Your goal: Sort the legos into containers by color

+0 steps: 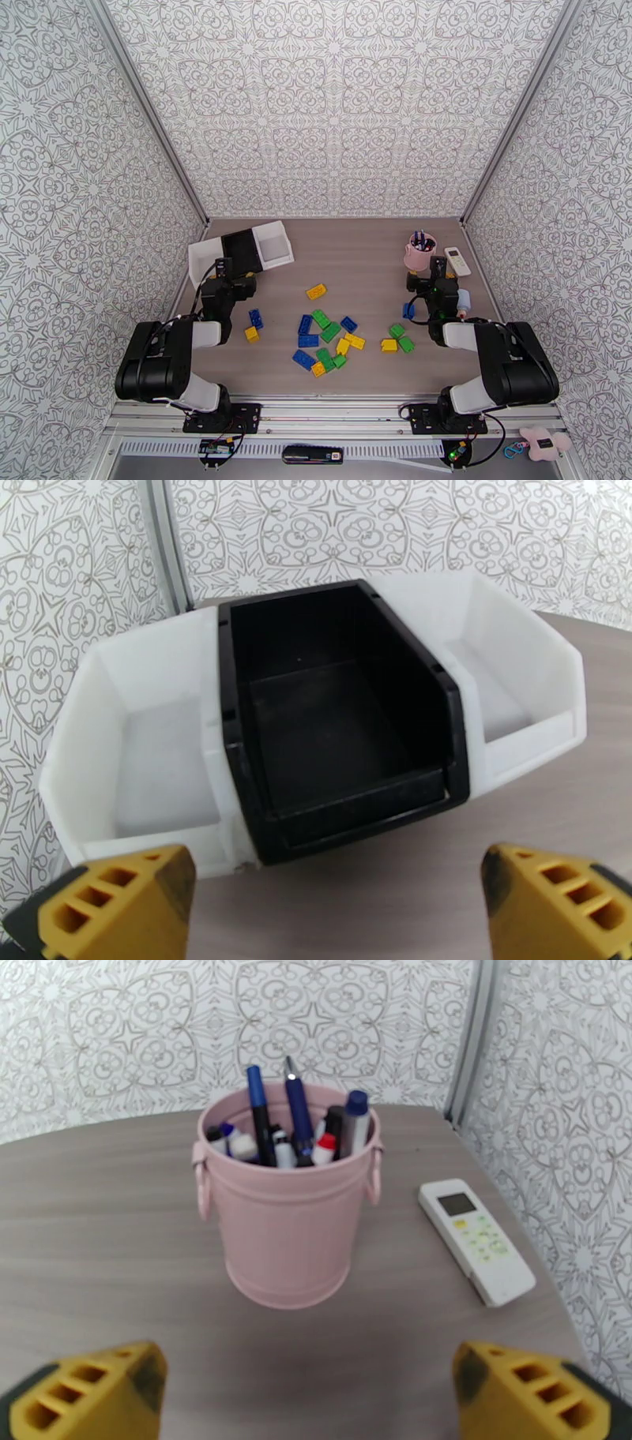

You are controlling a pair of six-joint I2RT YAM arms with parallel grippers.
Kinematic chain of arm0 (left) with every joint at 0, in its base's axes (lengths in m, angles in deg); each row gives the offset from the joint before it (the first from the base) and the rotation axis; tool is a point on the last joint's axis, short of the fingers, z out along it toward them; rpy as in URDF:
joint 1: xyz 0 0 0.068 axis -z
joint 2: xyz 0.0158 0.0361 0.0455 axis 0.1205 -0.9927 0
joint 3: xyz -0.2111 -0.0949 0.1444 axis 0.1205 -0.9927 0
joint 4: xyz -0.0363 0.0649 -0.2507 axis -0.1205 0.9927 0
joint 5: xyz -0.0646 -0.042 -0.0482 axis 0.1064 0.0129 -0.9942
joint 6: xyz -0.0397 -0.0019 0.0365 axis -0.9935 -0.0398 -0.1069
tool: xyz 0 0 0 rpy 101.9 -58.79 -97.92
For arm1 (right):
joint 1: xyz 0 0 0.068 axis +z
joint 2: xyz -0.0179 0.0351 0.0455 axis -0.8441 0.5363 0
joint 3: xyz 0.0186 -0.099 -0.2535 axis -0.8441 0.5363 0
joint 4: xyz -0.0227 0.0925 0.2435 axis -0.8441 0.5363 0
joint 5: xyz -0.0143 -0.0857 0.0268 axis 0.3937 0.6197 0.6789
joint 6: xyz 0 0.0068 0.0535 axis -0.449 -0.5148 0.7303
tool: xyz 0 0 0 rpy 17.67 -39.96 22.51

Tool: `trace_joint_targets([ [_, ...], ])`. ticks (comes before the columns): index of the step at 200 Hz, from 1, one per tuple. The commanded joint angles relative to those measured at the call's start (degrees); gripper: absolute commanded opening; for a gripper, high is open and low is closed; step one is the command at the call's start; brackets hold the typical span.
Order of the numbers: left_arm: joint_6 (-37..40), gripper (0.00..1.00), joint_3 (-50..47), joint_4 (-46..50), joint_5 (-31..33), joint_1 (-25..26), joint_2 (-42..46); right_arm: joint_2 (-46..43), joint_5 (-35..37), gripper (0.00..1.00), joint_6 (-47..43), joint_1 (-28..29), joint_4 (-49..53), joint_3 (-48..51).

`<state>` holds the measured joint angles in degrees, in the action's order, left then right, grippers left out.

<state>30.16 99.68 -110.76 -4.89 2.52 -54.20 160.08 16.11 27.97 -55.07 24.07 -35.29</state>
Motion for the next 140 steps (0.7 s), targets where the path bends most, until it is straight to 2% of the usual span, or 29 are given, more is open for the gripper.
trace_joint_targets([
  [1, -0.21, 1.0, 0.64, 0.69, -0.14, -0.05, -0.26, 0.22, -0.37, 1.0, 0.81, -0.27, -1.01, 0.48],
  [140, -0.3, 1.0, 0.56, 0.52, -0.33, -0.12, -0.18, -0.31, 0.36, 1.0, 0.9, -0.23, -1.33, 0.55],
])
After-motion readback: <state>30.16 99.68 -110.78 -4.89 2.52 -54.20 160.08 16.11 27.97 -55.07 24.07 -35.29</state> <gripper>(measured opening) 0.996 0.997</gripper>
